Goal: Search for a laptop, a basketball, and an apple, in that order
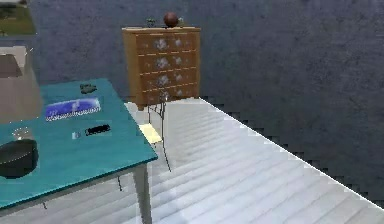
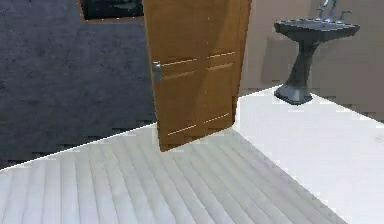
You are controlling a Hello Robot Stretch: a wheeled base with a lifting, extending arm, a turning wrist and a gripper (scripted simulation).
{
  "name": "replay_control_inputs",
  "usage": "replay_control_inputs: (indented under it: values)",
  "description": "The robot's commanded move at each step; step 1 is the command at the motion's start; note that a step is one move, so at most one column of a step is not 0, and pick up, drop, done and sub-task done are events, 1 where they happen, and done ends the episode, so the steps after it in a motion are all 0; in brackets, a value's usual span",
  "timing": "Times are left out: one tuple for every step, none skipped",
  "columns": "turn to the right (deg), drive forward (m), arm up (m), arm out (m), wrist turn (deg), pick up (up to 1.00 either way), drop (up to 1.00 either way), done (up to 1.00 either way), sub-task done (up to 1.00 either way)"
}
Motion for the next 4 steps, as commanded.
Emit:
replay_control_inputs:
  values:
    - [45.0, 0.00, 0.00, 0.00, 0.0, 0.00, 0.00, 0.00, 0.00]
    - [45.0, 0.00, 0.00, 0.00, 0.0, 0.00, 0.00, 0.00, 0.00]
    - [12.0, 0.00, 0.00, 0.00, 0.0, 0.00, 0.00, 0.00, 0.00]
    - [0.0, 0.45, 0.00, 0.00, 0.0, 0.00, 0.00, 0.00, 0.00]
